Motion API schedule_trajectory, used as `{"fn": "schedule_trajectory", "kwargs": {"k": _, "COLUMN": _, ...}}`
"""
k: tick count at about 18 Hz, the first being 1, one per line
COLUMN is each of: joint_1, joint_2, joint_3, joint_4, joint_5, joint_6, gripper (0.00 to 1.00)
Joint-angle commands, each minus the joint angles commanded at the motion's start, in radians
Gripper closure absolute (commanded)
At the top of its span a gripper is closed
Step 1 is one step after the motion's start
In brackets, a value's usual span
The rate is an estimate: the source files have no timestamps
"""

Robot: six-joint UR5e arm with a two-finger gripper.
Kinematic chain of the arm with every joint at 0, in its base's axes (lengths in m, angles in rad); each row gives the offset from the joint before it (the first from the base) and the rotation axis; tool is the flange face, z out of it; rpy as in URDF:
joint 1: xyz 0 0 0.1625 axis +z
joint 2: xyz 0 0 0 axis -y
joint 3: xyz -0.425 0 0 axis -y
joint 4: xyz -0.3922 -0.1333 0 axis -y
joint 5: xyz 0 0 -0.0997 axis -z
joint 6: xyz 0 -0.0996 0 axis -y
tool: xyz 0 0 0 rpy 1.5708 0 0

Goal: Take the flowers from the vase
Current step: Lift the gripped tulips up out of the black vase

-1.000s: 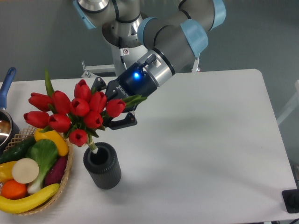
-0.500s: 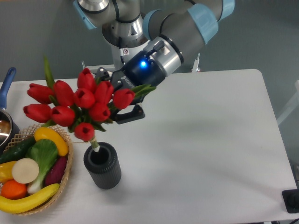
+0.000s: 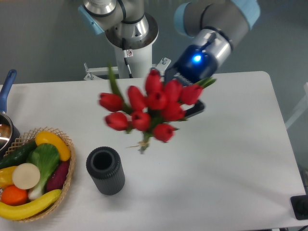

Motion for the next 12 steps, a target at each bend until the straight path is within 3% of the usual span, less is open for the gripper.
{"fn": "schedule_trajectory", "kwargs": {"k": 12, "joint_1": 0.062, "joint_2": 0.005, "joint_3": -0.086, "joint_4": 0.002, "joint_5": 0.002, "joint_6": 0.095, "gripper": 0.66}}
